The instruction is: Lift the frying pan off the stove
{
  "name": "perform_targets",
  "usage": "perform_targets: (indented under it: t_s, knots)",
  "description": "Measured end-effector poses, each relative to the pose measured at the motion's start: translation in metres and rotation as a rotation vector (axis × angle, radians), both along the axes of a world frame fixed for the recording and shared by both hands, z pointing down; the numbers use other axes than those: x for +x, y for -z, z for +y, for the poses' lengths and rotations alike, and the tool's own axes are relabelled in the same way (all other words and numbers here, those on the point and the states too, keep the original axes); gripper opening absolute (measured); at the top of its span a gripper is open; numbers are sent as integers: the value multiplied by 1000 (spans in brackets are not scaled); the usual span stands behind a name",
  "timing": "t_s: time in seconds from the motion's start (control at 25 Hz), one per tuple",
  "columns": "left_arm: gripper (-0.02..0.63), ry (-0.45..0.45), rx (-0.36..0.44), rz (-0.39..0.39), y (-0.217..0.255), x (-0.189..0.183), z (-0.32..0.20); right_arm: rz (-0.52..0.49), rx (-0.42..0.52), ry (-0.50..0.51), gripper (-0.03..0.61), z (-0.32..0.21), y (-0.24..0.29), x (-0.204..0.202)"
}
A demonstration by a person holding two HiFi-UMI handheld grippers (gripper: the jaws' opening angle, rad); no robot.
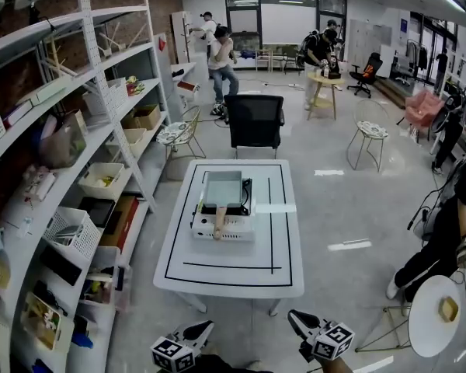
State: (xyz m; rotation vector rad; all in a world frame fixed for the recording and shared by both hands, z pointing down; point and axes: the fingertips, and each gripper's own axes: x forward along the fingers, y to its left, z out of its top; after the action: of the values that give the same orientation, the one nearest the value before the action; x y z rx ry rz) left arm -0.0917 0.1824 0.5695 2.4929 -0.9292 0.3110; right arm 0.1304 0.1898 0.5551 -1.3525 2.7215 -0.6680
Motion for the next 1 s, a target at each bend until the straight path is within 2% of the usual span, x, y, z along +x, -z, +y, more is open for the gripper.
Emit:
perform_targets:
  t_s: [0.32, 0.56, 0.72, 1.0]
  knots:
    - [8, 1, 42, -38, 7, 9, -19, 0, 2, -3, 25, -18, -5, 12]
    - [8, -14, 54, 34, 13, 22, -63, 23, -12, -38, 25, -47, -5, 22]
    - [8, -43, 64, 34, 12, 25, -98, 5, -8, -77, 25, -75, 2, 24]
    - [8, -73, 82, 65, 21, 19, -158, 53, -5, -94, 25, -130, 8, 14]
